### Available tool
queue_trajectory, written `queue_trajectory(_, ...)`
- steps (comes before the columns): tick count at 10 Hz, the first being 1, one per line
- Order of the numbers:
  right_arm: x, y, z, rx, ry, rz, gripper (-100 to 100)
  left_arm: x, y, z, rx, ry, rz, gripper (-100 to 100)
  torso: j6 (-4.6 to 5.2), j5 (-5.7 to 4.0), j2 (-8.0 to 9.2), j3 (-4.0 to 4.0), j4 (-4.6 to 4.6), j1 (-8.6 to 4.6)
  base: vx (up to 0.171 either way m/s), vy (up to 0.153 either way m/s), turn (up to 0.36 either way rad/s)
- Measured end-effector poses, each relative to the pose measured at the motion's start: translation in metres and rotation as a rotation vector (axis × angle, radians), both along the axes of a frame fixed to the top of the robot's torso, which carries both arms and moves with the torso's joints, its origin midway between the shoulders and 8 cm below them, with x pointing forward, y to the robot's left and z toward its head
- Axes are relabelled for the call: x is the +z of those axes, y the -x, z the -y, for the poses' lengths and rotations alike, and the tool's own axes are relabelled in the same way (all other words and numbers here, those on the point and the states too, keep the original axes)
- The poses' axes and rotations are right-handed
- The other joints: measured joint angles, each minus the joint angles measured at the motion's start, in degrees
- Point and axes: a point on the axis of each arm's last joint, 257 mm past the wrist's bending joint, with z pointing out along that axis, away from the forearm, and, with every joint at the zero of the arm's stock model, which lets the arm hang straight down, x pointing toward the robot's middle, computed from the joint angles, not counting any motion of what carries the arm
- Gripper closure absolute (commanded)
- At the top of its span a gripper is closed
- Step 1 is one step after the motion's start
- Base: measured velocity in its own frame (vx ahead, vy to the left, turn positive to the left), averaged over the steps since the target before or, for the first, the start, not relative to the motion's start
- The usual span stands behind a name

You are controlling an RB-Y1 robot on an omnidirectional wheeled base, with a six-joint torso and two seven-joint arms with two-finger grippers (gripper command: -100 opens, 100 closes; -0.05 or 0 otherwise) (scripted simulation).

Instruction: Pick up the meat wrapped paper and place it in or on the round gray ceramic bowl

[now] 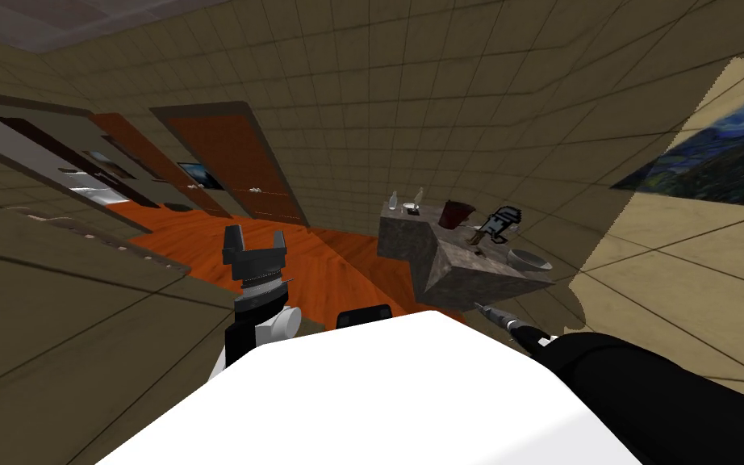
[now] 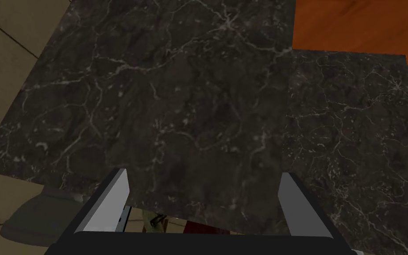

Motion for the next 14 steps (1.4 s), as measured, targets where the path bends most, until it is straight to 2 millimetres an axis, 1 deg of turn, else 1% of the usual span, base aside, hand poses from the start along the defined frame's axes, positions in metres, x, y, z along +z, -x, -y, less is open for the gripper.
queue_trajectory(1, 0.003, 0.011, 0.02, -0.015, 0.04, -0.036, -100, 0.0, 0.0, 0.0, 0.0, 0.0, 0.0, 0, -0.04, -0.02, -0.01, -0.01, 0.0, -0.09, 0.003, 0.027, 0.232)
queue_trajectory(2, 0.013, 0.028, 0.045, -0.033, 0.087, -0.078, -100, 0.0, 0.0, 0.0, 0.0, 0.0, 0.0, 0, -0.02, -0.02, -0.03, -0.02, -0.01, -0.13, 0.007, 0.018, 0.229)
queue_trajectory(3, 0.024, 0.042, 0.066, -0.051, 0.135, -0.119, -100, 0.0, 0.0, 0.0, 0.0, 0.0, 0.0, 0, -0.03, -0.03, -0.05, -0.03, -0.01, -0.15, 0.011, 0.004, 0.277)
queue_trajectory(4, 0.037, 0.059, 0.085, -0.072, 0.179, -0.156, -100, 0.0, 0.0, 0.0, 0.0, 0.0, 0.0, 0, -0.03, -0.04, -0.06, -0.04, -0.01, -0.2, 0.01, -0.01, 0.093)
queue_trajectory(6, 0.047, 0.075, 0.106, -0.095, 0.226, -0.196, -100, 0.0, 0.0, 0.0, 0.0, 0.0, 0.0, 0, -0.04, -0.07, -0.07, -0.04, -0.01, -0.27, 0.01, -0.025, 0.229)
queue_trajectory(7, 0.054, 0.086, 0.122, -0.115, 0.256, -0.22, -100, 0.0, 0.0, 0.0, 0.0, 0.0, 0.0, 0, -0.03, -0.09, -0.07, -0.04, -0.01, -0.36, 0.026, -0.062, 0.352)
queue_trajectory(9, 0.074, 0.107, 0.148, -0.153, 0.31, -0.265, -100, 0.0, 0.0, 0.0, 0.0, 0.0, 0.0, 0, -0.05, -0.13, -0.18, -0.1, -0.03, -0.54, 0.033, -0.089, 0.288)
queue_trajectory(11, 0.085, 0.12, 0.162, -0.181, 0.343, -0.293, -100, 0.0, 0.0, 0.0, 0.0, 0.0, 0.0, 0, 0.03, -0.14, -0.15, -0.08, -0.03, -0.51, 0.025, -0.072, 0.132)
queue_trajectory(14, 0.097, 0.139, 0.18, -0.223, 0.376, -0.327, -100, 0.0, 0.0, 0.0, 0.0, 0.0, 0.0, 0, -0.04, -0.16, -0.25, -0.14, -0.05, -0.63, 0.044, -0.112, 0.276)
